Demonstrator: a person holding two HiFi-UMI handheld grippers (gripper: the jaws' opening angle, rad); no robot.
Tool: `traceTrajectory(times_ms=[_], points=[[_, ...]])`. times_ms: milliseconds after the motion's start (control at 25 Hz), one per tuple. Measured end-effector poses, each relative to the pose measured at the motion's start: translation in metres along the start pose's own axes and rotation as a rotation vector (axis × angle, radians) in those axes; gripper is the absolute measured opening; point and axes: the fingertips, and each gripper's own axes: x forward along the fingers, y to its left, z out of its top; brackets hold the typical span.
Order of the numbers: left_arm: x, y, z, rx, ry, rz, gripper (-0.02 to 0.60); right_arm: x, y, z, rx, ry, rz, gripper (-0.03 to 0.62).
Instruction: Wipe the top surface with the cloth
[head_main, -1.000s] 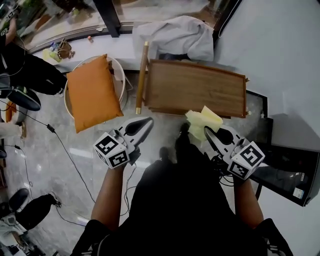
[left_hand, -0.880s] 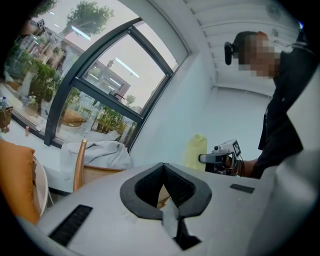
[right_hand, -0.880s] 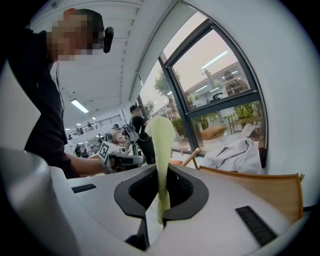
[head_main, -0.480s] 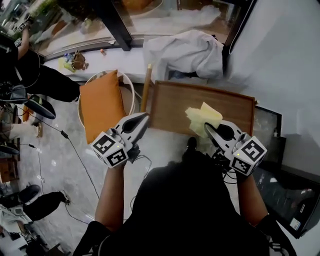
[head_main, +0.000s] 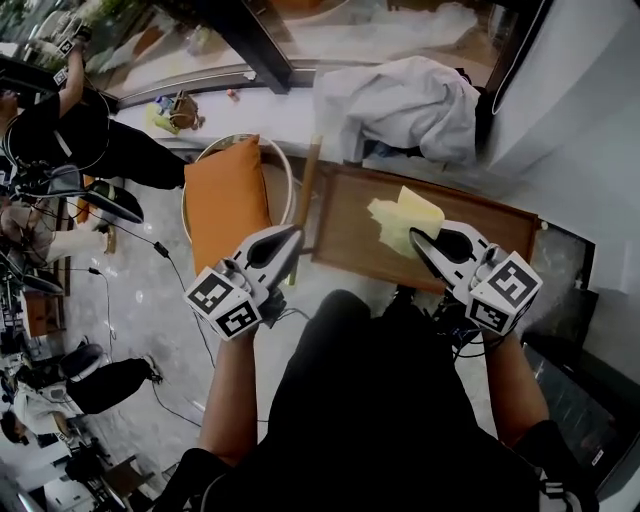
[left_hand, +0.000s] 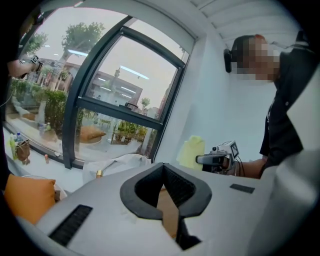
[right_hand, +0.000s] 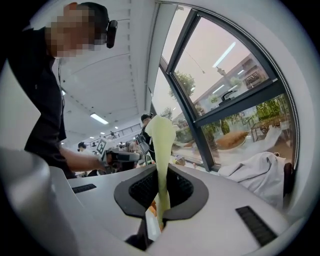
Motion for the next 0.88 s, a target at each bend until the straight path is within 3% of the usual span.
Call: traceTrajectory(times_ms=[160, 320, 560, 880], points=[[0.008, 0.013, 0.002, 0.0, 0.021, -0.005, 0.009, 0.011, -0.012, 0.012, 0.082, -0.043, -0.01, 0.032], [0.024, 0.032, 0.001, 0.002, 0.035, -0.044, 0.009, 0.04, -0.024, 0.008, 0.102, -0.011, -0.033, 0.032], [0.046, 0.076, -0.023, -0.018, 0.112, -0.065, 0.009, 0.104, -0.044, -0.027, 0.175, 0.11, -0.121, 0.032], [0.076, 0.122, -0.059, -0.128, 0.228, -0.073, 0.009, 0.173, -0.079, -0.088, 0.252, 0.236, -0.238, 0.032]])
